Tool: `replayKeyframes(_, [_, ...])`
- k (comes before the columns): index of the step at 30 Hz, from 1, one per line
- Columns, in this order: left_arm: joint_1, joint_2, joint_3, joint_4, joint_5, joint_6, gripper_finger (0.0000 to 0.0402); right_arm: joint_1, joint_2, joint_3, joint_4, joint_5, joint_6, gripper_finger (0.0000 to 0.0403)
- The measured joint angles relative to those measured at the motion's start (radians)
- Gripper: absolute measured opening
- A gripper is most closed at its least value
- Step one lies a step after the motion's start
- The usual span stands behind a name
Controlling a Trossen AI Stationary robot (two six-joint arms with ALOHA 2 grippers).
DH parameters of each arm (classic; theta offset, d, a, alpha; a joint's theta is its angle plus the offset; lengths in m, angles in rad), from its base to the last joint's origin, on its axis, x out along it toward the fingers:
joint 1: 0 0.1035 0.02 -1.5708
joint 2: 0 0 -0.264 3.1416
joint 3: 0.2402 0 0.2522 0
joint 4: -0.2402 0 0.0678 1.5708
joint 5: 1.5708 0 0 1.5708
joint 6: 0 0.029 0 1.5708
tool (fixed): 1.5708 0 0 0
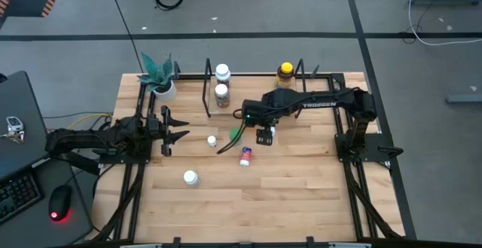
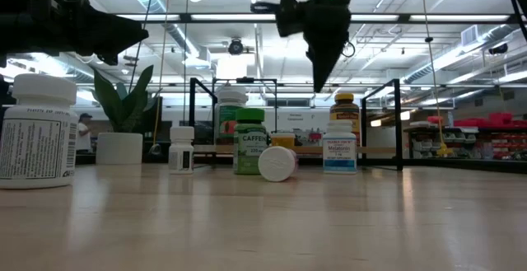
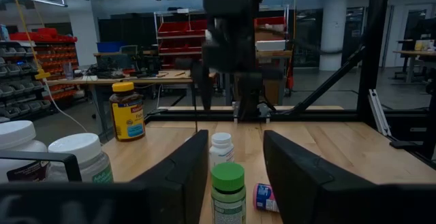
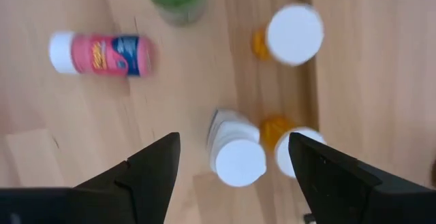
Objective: Pick and place medicine bottles onto shelf by color
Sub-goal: Put the top medium white pill bottle on the shelf
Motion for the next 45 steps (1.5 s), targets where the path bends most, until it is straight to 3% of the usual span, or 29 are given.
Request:
replayKeyframes(15, [0.0, 0.0, 0.0, 0.0, 0.0, 0.0, 0.0146, -0.043, 0.001, -0.169, 0.074, -0.001, 0.041, 0.0281])
replayKeyframes(26, [0.0, 0.0, 0.0, 0.0, 0.0, 0.0, 0.0147, -0.044, 0.001, -0.211, 0.1, -0.023, 0.052, 0.0277])
replayKeyframes(45, [0.0, 0.0, 0.0, 0.0, 0.0, 0.0, 0.0149, -0.069, 0.001, -0.226, 0.136, -0.053, 0.038, 0.0187])
